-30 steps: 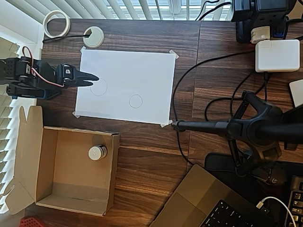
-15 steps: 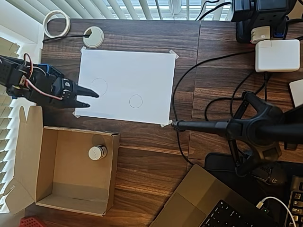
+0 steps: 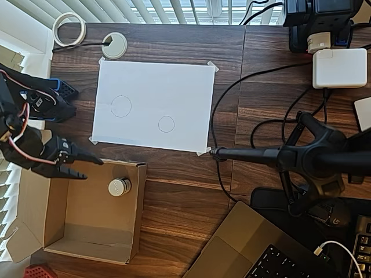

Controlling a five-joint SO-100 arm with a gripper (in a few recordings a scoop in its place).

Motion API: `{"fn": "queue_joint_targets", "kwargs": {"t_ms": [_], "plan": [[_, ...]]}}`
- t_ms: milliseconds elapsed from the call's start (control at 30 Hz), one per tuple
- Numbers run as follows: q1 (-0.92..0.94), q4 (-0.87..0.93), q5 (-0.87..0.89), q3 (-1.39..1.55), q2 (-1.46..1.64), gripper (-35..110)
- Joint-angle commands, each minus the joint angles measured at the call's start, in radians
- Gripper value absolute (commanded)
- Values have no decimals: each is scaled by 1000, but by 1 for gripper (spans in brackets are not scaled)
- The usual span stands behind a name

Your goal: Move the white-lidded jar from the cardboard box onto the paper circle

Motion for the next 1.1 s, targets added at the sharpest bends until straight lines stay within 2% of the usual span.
{"fn": "queue_joint_targets", "kwargs": {"t_ms": [0,200,467,1067], "plan": [[60,-9,-77,-169,-153,31],[60,-14,-121,-259,-334,36],[37,-91,-167,-209,-426,39],[-18,-186,-161,-114,-472,41]]}}
